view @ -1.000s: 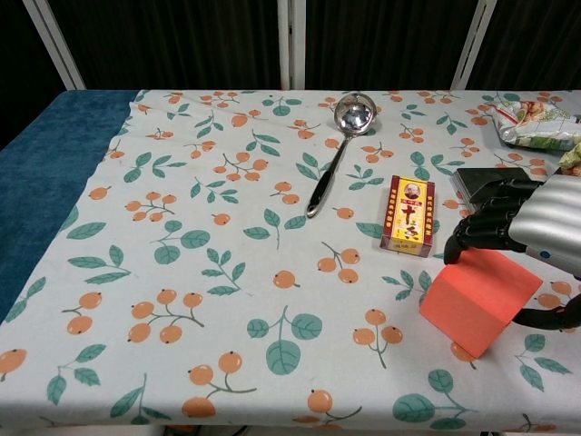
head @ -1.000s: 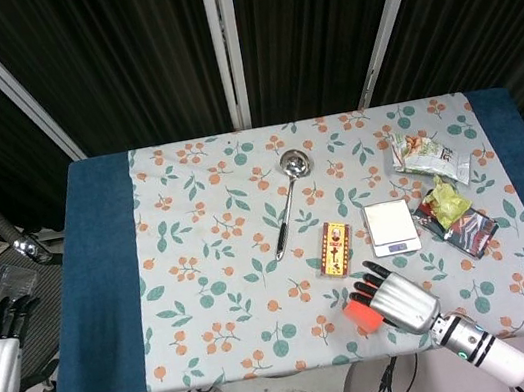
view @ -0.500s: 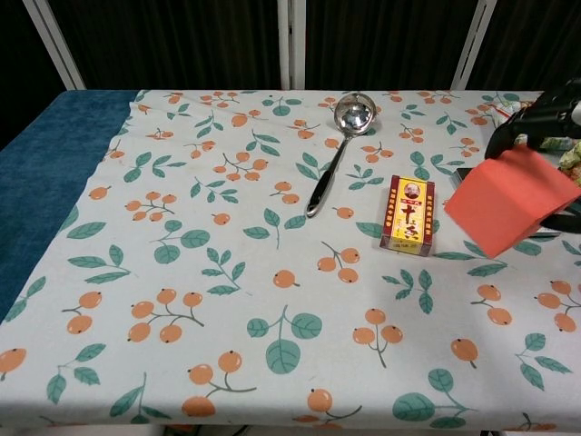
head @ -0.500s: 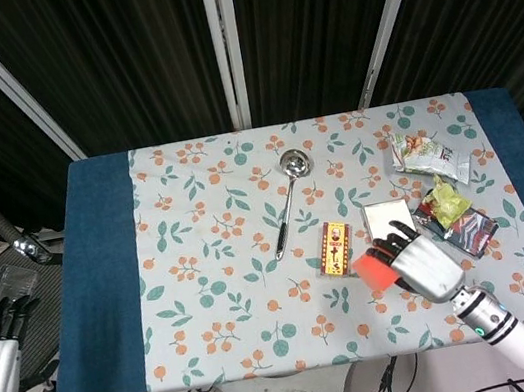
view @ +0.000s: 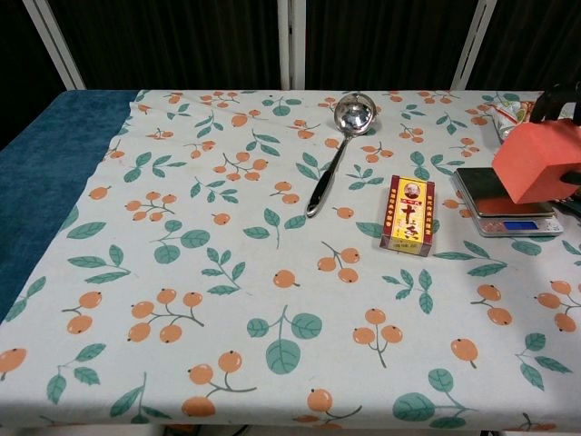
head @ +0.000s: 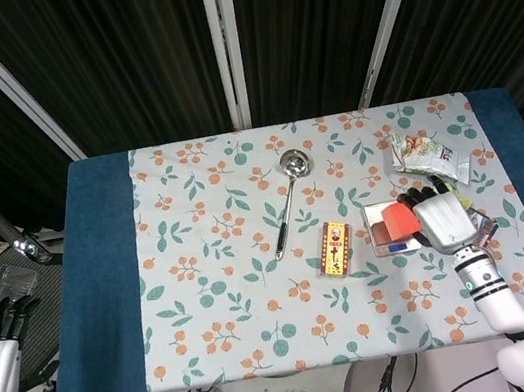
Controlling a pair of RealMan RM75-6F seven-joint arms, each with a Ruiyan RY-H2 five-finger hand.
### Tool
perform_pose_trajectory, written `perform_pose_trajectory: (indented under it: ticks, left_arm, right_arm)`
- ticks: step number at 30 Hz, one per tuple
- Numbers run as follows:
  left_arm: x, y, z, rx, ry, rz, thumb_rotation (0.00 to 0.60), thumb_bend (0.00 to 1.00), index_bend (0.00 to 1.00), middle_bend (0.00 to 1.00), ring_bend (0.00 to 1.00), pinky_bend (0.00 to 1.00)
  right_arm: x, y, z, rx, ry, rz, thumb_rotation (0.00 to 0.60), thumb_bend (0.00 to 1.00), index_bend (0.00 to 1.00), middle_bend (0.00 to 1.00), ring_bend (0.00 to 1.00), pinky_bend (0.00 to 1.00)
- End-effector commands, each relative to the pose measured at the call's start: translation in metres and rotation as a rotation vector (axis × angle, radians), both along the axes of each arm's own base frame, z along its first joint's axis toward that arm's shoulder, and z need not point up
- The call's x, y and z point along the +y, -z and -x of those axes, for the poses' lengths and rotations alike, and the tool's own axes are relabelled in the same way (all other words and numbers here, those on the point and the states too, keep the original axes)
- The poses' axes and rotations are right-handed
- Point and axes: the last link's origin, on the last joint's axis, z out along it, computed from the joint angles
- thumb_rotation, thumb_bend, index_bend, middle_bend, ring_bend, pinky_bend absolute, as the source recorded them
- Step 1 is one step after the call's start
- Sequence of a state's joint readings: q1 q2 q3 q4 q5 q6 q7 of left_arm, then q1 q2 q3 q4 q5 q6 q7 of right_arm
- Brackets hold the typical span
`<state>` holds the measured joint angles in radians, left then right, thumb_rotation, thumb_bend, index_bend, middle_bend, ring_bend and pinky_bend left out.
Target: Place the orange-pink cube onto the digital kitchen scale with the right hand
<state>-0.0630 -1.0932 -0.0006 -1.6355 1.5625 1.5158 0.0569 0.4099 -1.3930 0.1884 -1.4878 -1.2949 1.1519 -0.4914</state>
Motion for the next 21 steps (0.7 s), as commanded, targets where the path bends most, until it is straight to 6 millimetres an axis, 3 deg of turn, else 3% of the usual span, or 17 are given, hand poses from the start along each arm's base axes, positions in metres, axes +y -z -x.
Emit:
perform_pose_trajectory:
  ticks: [1, 10, 16, 21]
  left_arm:
    - [0.001, 0.000, -0.001, -0.001, 0.002, -0.001, 0.600, 0.03, 0.14, 0.09, 0.00, 0.06]
    - [0.001, 0.000, 0.002, -0.008, -0.011, 0.007, 0.600, 0.03, 0.14, 0.09, 0.00, 0.06]
    - [0.001, 0.000, 0.006, -0.011, -0.022, 0.007, 0.600, 0.03, 0.14, 0.09, 0.00, 0.06]
    - [0.001, -0.002, 0.008, -0.016, -0.031, 0.001, 0.600, 0.03, 0.15, 0.09, 0.00, 0.06]
  right_arm:
    - [-0.007, 0.004, -0.006, -0.019, 0.011, 0.011, 0.600, 0.24, 0.50, 0.40, 0.36, 0.17]
    - [-0.013, 0.010, -0.012, -0.008, 0.071, -0.031, 0.600, 0.22, 0.40, 0.35, 0.32, 0.17]
    - [-0.016, 0.013, -0.013, -0.011, 0.097, -0.058, 0.600, 0.18, 0.22, 0.28, 0.23, 0.15]
    - [-0.017, 0.013, -0.015, -0.005, 0.110, -0.073, 0.600, 0.15, 0.04, 0.15, 0.06, 0.08]
